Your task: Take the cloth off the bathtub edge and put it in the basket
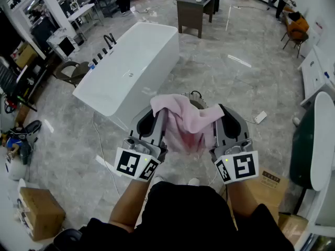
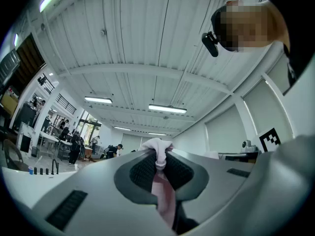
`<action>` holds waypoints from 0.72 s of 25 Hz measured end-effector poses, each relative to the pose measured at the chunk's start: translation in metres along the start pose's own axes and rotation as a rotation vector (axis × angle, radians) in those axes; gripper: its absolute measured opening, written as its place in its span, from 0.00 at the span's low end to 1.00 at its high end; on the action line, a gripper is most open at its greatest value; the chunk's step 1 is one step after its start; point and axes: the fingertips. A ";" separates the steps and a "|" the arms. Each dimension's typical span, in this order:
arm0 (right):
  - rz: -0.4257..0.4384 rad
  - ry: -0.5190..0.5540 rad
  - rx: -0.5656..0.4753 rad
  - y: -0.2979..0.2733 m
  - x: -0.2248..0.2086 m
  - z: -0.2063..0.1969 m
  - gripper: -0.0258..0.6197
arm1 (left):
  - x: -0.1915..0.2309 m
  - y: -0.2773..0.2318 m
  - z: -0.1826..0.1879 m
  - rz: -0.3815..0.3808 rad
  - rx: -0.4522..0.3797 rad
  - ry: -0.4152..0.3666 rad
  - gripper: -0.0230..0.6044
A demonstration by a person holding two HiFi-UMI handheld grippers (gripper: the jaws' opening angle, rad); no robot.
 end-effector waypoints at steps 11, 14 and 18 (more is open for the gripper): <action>-0.060 -0.035 0.095 -0.020 -0.031 -0.032 0.09 | 0.011 -0.024 -0.037 0.062 0.131 -0.032 0.10; -0.060 -0.035 0.096 -0.026 -0.035 -0.034 0.09 | 0.010 -0.030 -0.040 0.061 0.153 -0.051 0.10; -0.051 -0.049 0.084 -0.037 -0.036 -0.028 0.09 | 0.010 -0.040 -0.041 0.061 0.173 -0.083 0.10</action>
Point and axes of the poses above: the fingertips, and each gripper's own axes: y backward along the fingers, x to its left, z out of its top, and after that the axes turned 1 degree about x, right-handed
